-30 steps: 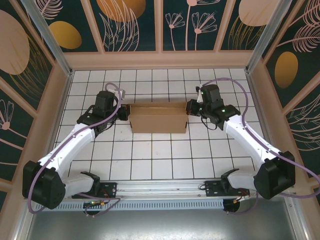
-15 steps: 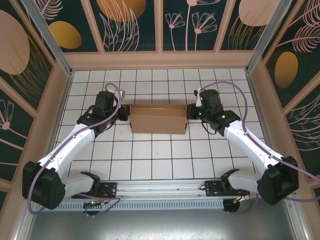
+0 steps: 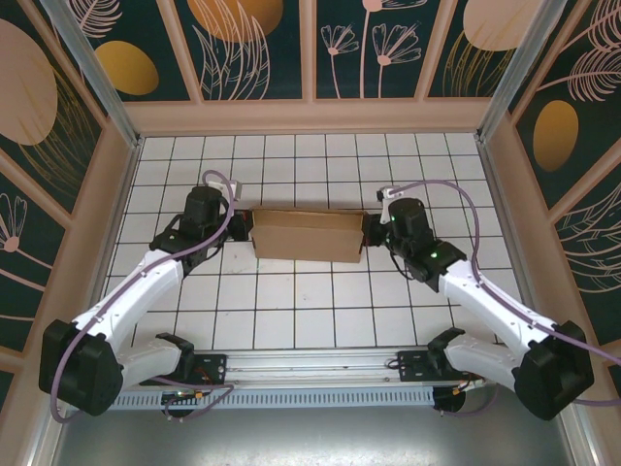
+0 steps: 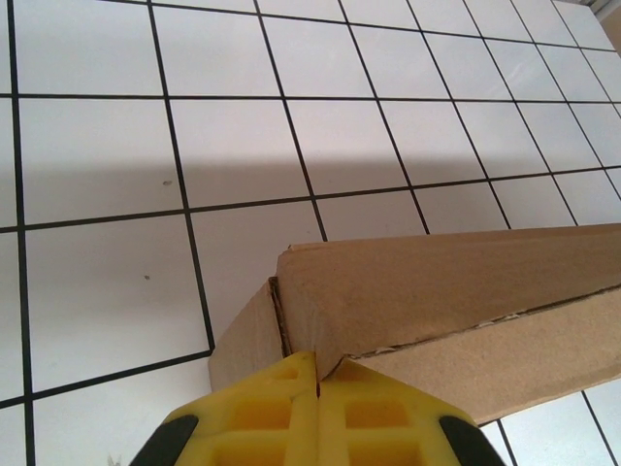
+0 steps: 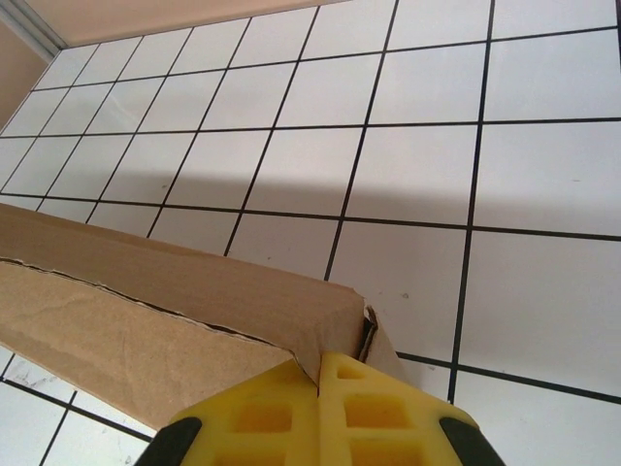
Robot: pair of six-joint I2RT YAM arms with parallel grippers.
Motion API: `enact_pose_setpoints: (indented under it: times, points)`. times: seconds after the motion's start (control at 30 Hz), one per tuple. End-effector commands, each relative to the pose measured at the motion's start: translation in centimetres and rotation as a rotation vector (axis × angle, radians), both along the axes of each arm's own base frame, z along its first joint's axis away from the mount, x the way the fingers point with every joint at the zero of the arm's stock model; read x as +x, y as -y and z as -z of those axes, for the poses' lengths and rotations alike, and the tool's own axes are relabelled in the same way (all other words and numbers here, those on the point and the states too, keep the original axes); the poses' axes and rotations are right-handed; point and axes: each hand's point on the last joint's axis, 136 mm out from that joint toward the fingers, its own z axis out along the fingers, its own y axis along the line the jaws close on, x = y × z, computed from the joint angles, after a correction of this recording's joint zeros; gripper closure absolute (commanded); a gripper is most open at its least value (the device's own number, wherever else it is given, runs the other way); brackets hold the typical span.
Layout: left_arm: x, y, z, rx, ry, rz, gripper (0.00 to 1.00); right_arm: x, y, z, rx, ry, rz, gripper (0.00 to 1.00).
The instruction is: Fold the paper box
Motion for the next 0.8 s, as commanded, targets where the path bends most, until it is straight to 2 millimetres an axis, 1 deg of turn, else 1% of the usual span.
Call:
enact_pose_setpoints:
  times: [0.0, 0.07, 0.23, 0.3, 0.43, 0.5, 0.67, 0.7, 0.77]
  points:
    - [-3.0, 0.0, 4.5, 0.033, -0.171, 0.021, 1.0, -0.8, 0.3, 0.7, 0.0, 0.041, 0.027, 1.0]
    - [-3.0, 0.0, 4.6, 0.03, -0.17, 0.015, 1.0, -1.1, 0.3, 1.0, 0.006, 0.056, 0.025, 1.0]
    - [-3.0, -0.3, 4.6, 0.038, -0.163, 0.002, 1.0, -1.5, 0.2, 3.3, -0.022, 0.011, 0.009, 1.0]
    - [-3.0, -0.4, 4.7, 0.045, -0.164, -0.001, 1.0, -1.6, 0.2, 3.8, -0.033, 0.0, 0.005, 1.0]
    - [-3.0, -0.4, 5.0, 0.048, -0.174, -0.002, 1.0, -1.6, 0.2, 3.7, -0.034, 0.017, 0.001, 1.0]
    - [-3.1, -0.3, 4.8, 0.037, -0.173, 0.002, 1.0, -1.5, 0.3, 3.7, -0.047, 0.025, 0.002, 1.0]
    - [-3.3, 0.2, 4.1, -0.019, -0.152, 0.007, 1.0, -2.0, 0.7, 5.2, -0.142, 0.052, -0.011, 1.0]
    - [-3.4, 0.3, 4.2, -0.026, -0.155, 0.01, 1.0, -1.9, 1.1, 5.4, -0.143, 0.05, 0.02, 1.0]
    - [-3.5, 0.2, 4.6, -0.015, -0.166, 0.006, 1.0, -2.0, 0.8, 5.4, -0.138, 0.059, 0.006, 1.0]
